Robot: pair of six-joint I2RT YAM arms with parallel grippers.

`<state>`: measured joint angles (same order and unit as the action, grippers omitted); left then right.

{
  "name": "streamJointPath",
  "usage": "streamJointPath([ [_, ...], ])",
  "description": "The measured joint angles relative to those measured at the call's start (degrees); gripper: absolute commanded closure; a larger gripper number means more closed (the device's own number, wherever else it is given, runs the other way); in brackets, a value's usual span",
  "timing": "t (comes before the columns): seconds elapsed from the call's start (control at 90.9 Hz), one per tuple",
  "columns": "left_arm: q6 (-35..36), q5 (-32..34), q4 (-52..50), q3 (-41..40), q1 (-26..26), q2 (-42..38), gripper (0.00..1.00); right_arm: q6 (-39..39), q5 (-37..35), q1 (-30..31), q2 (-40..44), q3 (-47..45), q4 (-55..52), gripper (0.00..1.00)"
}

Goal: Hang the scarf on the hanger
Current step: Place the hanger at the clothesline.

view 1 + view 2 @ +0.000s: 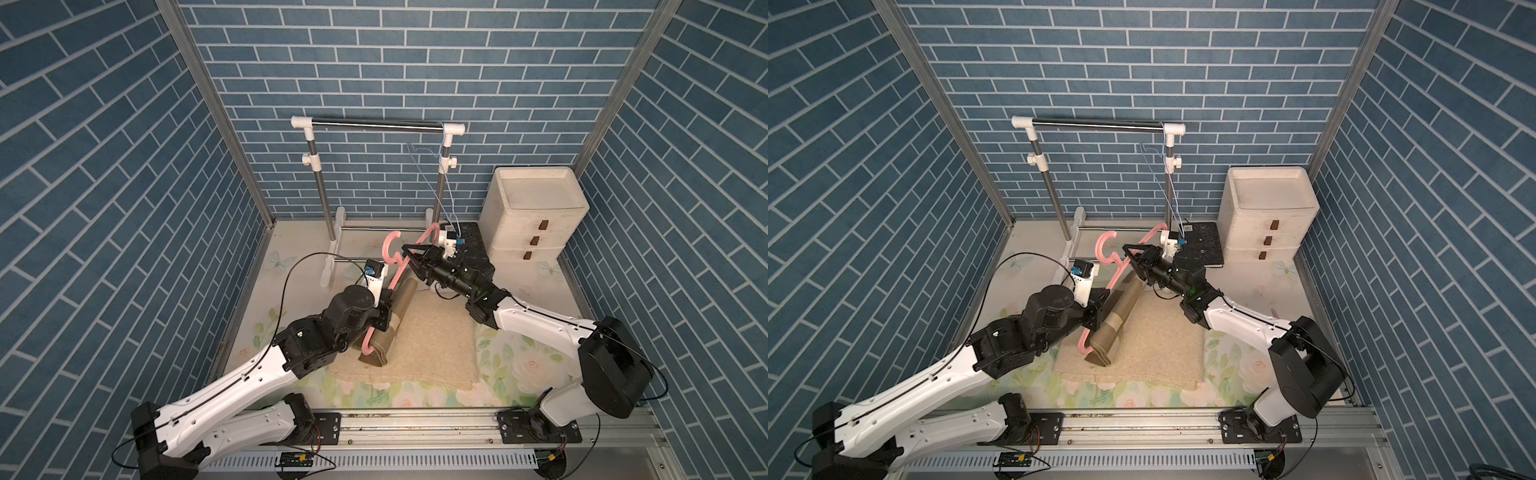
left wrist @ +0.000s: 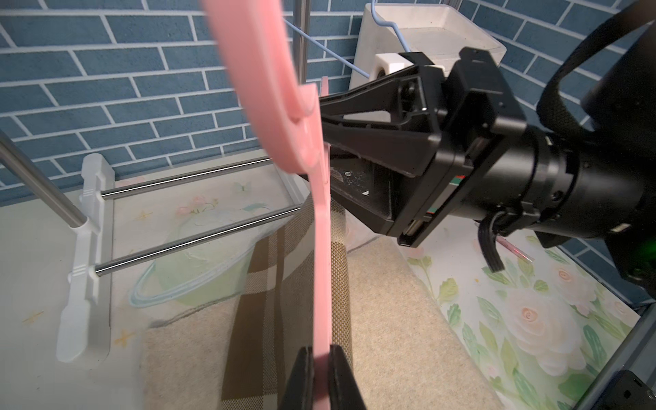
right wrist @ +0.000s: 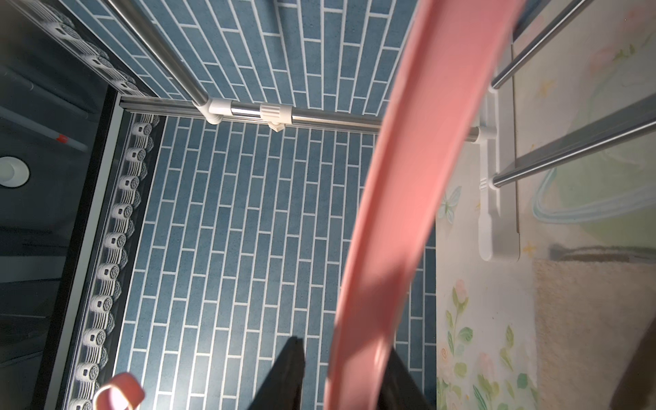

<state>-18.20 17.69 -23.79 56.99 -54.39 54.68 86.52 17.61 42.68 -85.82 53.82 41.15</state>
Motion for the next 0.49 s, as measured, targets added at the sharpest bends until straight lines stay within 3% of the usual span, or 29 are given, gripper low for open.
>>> streamJointPath([
  [0.132, -0.22, 2.67, -5.09, 6.45, 0.00, 0.81, 1.00, -2.16, 0.15, -0.98, 2.40, 0.00, -0.94, 0.45],
  [0.319, 0.35, 7.21, -12.48, 15.67, 0.00, 3.28, 1.00, -7.21, 0.04, -2.60, 5.46, 0.00, -6.56, 0.43],
  [0.495, 4.33, 12.39, -19.71, 30.23, 0.52, 9.44, 1.00, -14.32, -0.83, -5.07, 10.67, -0.61, -14.43, 0.38],
])
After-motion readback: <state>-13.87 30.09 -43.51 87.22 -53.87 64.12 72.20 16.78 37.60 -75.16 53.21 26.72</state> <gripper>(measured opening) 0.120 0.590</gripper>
